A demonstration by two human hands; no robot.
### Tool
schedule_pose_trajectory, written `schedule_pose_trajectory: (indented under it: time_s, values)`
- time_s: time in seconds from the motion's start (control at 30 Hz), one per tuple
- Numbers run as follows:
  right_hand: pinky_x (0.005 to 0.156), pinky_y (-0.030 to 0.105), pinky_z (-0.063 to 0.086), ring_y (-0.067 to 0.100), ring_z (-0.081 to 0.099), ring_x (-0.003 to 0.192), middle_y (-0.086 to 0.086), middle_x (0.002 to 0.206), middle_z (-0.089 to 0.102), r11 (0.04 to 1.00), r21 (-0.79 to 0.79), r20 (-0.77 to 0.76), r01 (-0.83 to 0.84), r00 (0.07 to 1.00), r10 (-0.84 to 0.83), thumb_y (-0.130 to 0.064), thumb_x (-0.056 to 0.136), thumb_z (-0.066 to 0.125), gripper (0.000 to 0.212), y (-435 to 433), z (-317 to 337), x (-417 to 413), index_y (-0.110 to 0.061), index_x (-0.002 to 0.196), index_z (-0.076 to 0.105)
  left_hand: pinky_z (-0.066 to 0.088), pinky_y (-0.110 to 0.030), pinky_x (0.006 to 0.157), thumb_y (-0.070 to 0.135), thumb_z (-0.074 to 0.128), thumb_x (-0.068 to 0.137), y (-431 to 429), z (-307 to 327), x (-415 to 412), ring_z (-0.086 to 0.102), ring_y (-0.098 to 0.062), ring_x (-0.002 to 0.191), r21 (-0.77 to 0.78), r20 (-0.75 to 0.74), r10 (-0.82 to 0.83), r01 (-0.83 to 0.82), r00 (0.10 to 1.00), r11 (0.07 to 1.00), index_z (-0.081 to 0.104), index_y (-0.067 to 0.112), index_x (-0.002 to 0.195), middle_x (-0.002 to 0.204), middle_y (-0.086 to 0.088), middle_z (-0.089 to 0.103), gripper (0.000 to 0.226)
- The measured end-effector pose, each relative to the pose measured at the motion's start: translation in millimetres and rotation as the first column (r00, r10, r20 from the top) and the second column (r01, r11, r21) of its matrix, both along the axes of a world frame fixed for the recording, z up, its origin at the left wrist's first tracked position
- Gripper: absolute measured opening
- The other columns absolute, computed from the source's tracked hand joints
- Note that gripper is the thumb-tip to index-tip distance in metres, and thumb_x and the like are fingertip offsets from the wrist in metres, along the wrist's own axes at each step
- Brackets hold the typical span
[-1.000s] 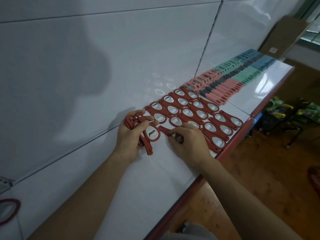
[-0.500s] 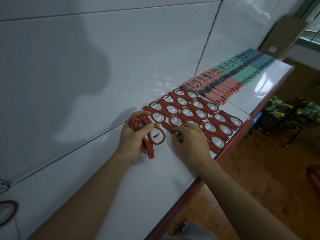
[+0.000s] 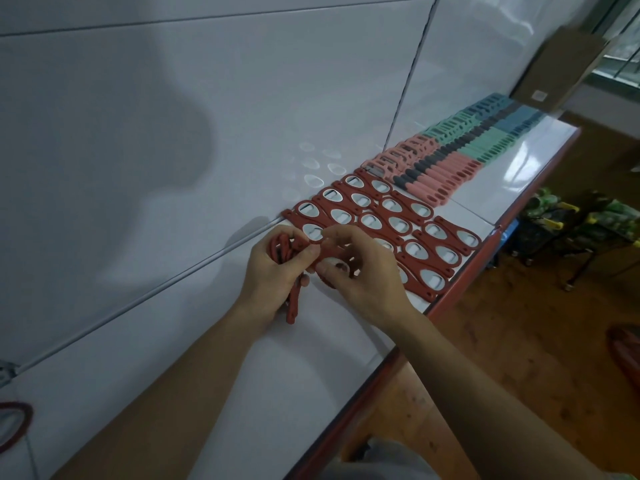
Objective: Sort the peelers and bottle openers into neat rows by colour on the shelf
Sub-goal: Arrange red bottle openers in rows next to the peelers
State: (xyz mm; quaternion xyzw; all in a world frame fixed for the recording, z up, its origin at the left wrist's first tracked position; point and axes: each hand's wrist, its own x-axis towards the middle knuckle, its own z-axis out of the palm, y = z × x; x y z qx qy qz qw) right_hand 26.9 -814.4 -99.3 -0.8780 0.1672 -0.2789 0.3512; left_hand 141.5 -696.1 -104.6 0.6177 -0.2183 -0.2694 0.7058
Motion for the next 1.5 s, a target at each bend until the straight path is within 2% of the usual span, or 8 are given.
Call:
schedule_pose_trajectory:
  time_s: [0.13, 0.3, 0.4, 0.5, 0.67, 0.9, 1.27, 1.5]
  values:
    - [0.087, 0.017, 0.052, 0.006, 0.059, 0.098, -0.002, 0.110, 0.065, 0.978, -0.205, 0.020, -0.048, 0.998, 0.054, -0.023, 0.079, 0.086, 0.040, -1, -2, -11, -0.015, 0.113, 0.067, 0.056, -0.034, 0.059, 0.010, 0.077, 0.089, 1, 3, -5, 0.066, -0.019, 0.063, 0.059, 0.082, -0.050, 0.045, 0.995, 0.997, 0.063, 0.007, 0.092, 0.075, -0.008, 0.068, 0.014]
    - [0.084, 0.014, 0.053, 0.007, 0.060, 0.094, -0.003, 0.109, 0.067, 0.963, -0.258, -0.005, 0.073, 0.997, -0.077, -0.021, 0.082, 0.083, 0.028, -8, -8, -41, -0.017, 0.107, 0.071, 0.052, -0.030, 0.059, 0.019, 0.071, 0.095, -1, -3, -13, 0.059, -0.011, 0.062, 0.131, 0.241, -0.072, 0.041, 0.968, 0.991, 0.065, 0.018, 0.099, 0.080, -0.001, 0.069, 0.007]
    - [0.087, 0.022, 0.055, 0.008, 0.059, 0.097, -0.006, 0.109, 0.069, 0.953, -0.257, -0.064, 0.159, 0.981, -0.181, -0.026, 0.084, 0.082, 0.025, -15, -14, -68, -0.020, 0.106, 0.074, 0.051, -0.024, 0.068, 0.018, 0.071, 0.093, -2, -8, -17, 0.061, -0.013, 0.073, 0.184, 0.373, -0.044, -0.027, 0.927, 0.982, 0.063, 0.025, 0.101, 0.083, 0.006, 0.064, 0.013]
    - [0.086, 0.024, 0.052, 0.009, 0.056, 0.096, -0.010, 0.106, 0.071, 0.948, -0.268, -0.140, 0.175, 0.966, -0.217, -0.033, 0.084, 0.081, 0.023, -19, -18, -90, -0.023, 0.104, 0.075, 0.054, -0.020, 0.076, 0.012, 0.071, 0.091, -5, -11, -25, 0.065, -0.011, 0.087, 0.274, 0.542, -0.163, 0.010, 0.825, 0.962, 0.061, 0.027, 0.106, 0.091, 0.009, 0.065, 0.024]
    - [0.082, 0.030, 0.055, 0.006, 0.053, 0.093, -0.011, 0.105, 0.071, 0.963, -0.225, -0.196, 0.148, 0.961, -0.194, -0.040, 0.088, 0.076, 0.022, -20, -20, -102, -0.025, 0.103, 0.077, 0.055, -0.029, 0.089, 0.015, 0.070, 0.089, -16, -11, -38, 0.064, -0.015, 0.107, 0.440, 0.765, -0.331, -0.074, 0.552, 0.895, 0.061, 0.024, 0.123, 0.122, 0.007, 0.064, 0.036]
    - [0.083, 0.028, 0.058, 0.009, 0.057, 0.095, -0.009, 0.105, 0.067, 0.957, -0.228, -0.222, 0.182, 0.947, -0.233, -0.038, 0.089, 0.075, 0.024, -22, -25, -106, -0.024, 0.109, 0.078, 0.055, -0.028, 0.084, 0.028, 0.067, 0.093, -22, -3, -44, 0.065, -0.021, 0.107, 0.627, 0.747, -0.517, -0.188, 0.418, 0.756, 0.048, 0.028, 0.144, 0.144, 0.000, 0.042, 0.054]
    - [0.087, 0.023, 0.055, 0.009, 0.059, 0.096, -0.006, 0.107, 0.071, 0.960, -0.209, -0.252, 0.188, 0.938, -0.238, -0.029, 0.093, 0.073, 0.025, -27, -21, -105, -0.021, 0.116, 0.077, 0.055, -0.026, 0.085, 0.033, 0.070, 0.092, -23, 0, -42, 0.064, -0.020, 0.104, 0.668, 0.720, -0.566, -0.180, 0.402, 0.722, 0.054, 0.032, 0.135, 0.140, 0.004, 0.044, 0.046]
    - [0.085, 0.031, 0.060, 0.012, 0.061, 0.093, -0.004, 0.104, 0.071, 0.965, -0.205, -0.234, 0.164, 0.949, -0.211, -0.023, 0.093, 0.072, 0.021, -29, -22, -103, -0.019, 0.113, 0.078, 0.056, -0.029, 0.088, 0.034, 0.071, 0.091, -23, -2, -41, 0.065, -0.021, 0.105, 0.680, 0.708, -0.576, -0.178, 0.408, 0.711, 0.053, 0.033, 0.136, 0.142, 0.007, 0.043, 0.048]
